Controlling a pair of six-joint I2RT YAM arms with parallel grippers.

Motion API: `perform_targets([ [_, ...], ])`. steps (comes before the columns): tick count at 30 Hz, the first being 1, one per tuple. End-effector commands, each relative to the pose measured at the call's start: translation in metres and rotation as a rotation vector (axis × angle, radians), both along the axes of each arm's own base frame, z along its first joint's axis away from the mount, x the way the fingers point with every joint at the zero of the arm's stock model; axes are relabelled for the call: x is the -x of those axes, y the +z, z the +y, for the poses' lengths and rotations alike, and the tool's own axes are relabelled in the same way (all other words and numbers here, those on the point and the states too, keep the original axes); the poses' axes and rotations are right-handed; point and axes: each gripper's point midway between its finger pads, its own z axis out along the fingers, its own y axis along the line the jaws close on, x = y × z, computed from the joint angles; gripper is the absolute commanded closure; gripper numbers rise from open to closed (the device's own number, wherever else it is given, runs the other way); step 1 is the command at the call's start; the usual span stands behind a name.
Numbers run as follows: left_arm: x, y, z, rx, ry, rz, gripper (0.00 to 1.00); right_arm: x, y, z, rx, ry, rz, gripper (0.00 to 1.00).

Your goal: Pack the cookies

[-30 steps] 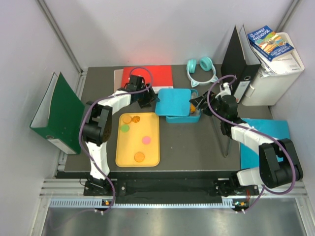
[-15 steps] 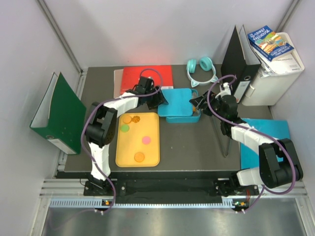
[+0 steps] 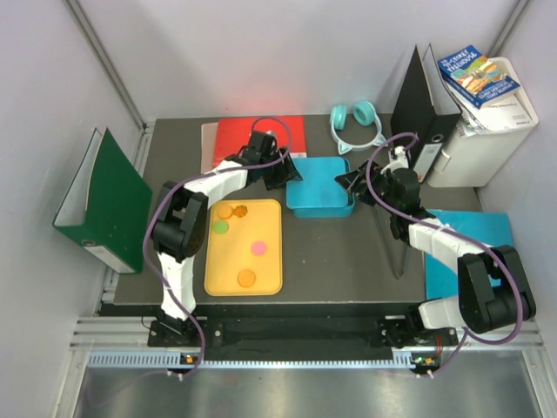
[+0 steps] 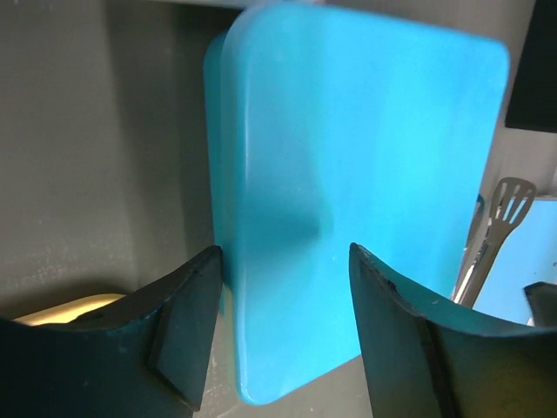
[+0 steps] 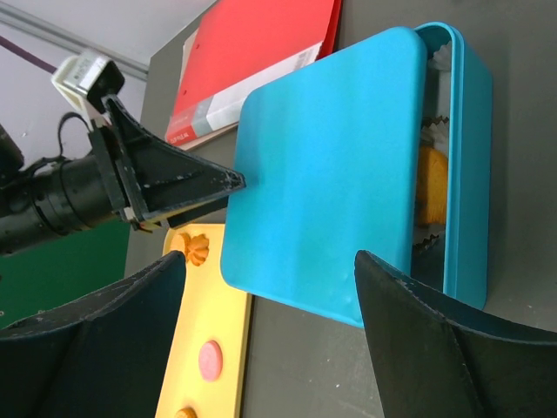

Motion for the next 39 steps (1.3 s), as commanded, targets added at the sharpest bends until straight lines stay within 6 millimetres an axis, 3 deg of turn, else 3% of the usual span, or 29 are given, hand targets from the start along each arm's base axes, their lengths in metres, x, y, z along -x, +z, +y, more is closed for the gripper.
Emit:
perform_targets([
  [1, -0.021, 0.055, 0.001, 0.022, 0.016, -0.133, 0.34, -0.005, 0.013, -0.003, -0.001, -0.004, -0.048, 0.22],
  [11, -0.038, 0.088, 0.032, 0.016, 0.083, -0.194, 0.32, -0.006, 0.014, -0.004, 0.008, -0.013, -0.046, 0.22],
  [14, -0.038, 0.075, 0.047, -0.055, 0.136, -0.183, 0.37, -0.013, 0.018, -0.019, 0.061, -0.094, -0.039, 0.23],
  [15, -0.036, 0.067, 0.051, -0.076, 0.147, -0.169, 0.42, -0.01, 0.004, -0.028, 0.102, -0.129, 0.03, 0.27],
  [17, -0.035, 0.053, 0.057, -0.119, 0.17, -0.141, 0.49, -0.017, 0.002, -0.052, 0.181, -0.256, 0.074, 0.35],
  [18, -0.033, 0.046, 0.059, -0.134, 0.174, -0.132, 0.53, -0.011, -0.011, -0.062, 0.229, -0.294, 0.142, 0.49],
  [20, -0.033, 0.037, 0.065, -0.176, 0.196, -0.13, 0.63, -0.014, -0.014, -0.081, 0.287, -0.386, 0.178, 0.64],
  [21, -0.034, 0.032, 0.067, -0.2, 0.21, -0.131, 0.66, -0.007, -0.025, -0.087, 0.322, -0.407, 0.238, 0.76],
  [22, -0.033, 0.029, 0.067, -0.211, 0.21, -0.131, 0.71, -0.011, -0.021, -0.09, 0.332, -0.425, 0.244, 0.8],
  [24, -0.034, 0.023, 0.067, -0.227, 0.215, -0.127, 0.74, -0.012, -0.034, -0.096, 0.373, -0.45, 0.295, 0.88],
  [28, -0.034, 0.012, 0.066, -0.25, 0.219, -0.115, 0.77, -0.02, -0.048, -0.092, 0.42, -0.415, 0.354, 0.94],
  [32, -0.033, 0.002, 0.063, -0.254, 0.211, -0.097, 0.78, -0.026, -0.074, -0.087, 0.438, -0.389, 0.415, 1.0],
  [39, -0.03, -0.017, 0.059, -0.256, 0.205, -0.058, 0.8, -0.04, -0.083, -0.078, 0.411, -0.37, 0.413, 1.0],
])
